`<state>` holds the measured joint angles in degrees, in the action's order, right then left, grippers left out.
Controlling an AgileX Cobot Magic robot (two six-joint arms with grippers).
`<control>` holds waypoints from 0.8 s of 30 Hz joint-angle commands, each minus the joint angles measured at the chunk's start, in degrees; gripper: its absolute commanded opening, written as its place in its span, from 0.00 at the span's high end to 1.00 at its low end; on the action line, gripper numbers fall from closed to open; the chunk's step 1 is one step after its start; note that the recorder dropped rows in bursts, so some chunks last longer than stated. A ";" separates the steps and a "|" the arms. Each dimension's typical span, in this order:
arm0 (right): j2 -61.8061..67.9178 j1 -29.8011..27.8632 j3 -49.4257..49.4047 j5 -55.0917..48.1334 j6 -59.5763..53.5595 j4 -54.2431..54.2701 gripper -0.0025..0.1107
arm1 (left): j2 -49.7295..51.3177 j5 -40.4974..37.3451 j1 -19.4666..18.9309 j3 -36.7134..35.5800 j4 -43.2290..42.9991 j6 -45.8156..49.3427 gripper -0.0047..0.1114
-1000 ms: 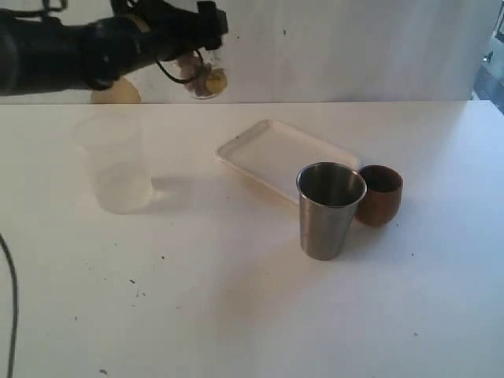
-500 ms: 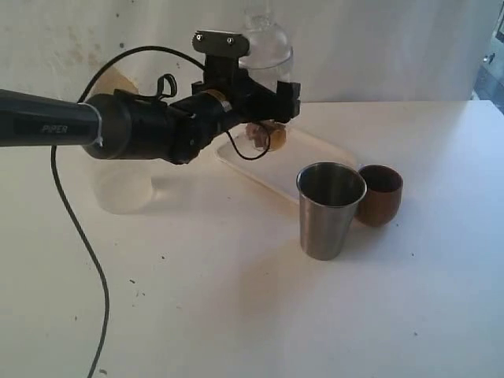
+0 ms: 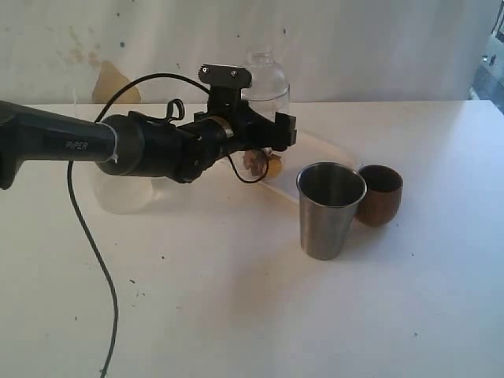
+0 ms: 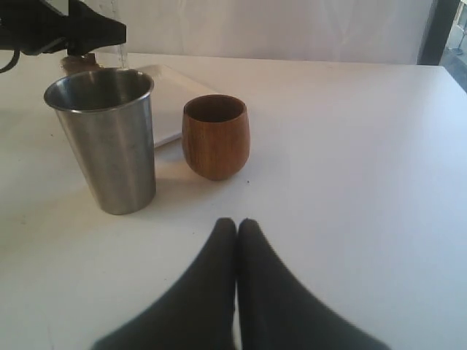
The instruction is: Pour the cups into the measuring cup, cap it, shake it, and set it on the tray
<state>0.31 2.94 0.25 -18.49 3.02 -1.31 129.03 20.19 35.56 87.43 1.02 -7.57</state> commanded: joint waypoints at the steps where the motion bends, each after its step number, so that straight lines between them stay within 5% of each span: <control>1: -0.31 -0.11 -0.25 0.50 0.14 -0.04 0.98 | -0.67 2.47 0.03 0.57 -1.99 2.07 0.55; 5: -0.31 -0.11 -0.25 0.50 0.14 -0.04 0.98 | -0.67 2.47 0.03 0.57 -1.99 2.94 0.14; 7: -0.31 -0.11 -0.25 0.50 0.14 -0.04 0.98 | -0.67 2.47 0.03 0.57 -1.99 3.61 0.05; 15: -0.31 -0.11 -0.25 0.50 0.14 -0.04 0.98 | -0.67 7.64 0.03 0.57 -1.99 0.55 0.06; 24: -0.31 -0.11 -0.25 0.50 0.14 -0.04 0.98 | -0.46 3.71 0.03 0.78 -1.99 3.55 0.06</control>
<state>0.31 2.94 0.25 -18.49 3.02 -1.31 128.92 23.05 35.56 87.79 -0.68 -6.62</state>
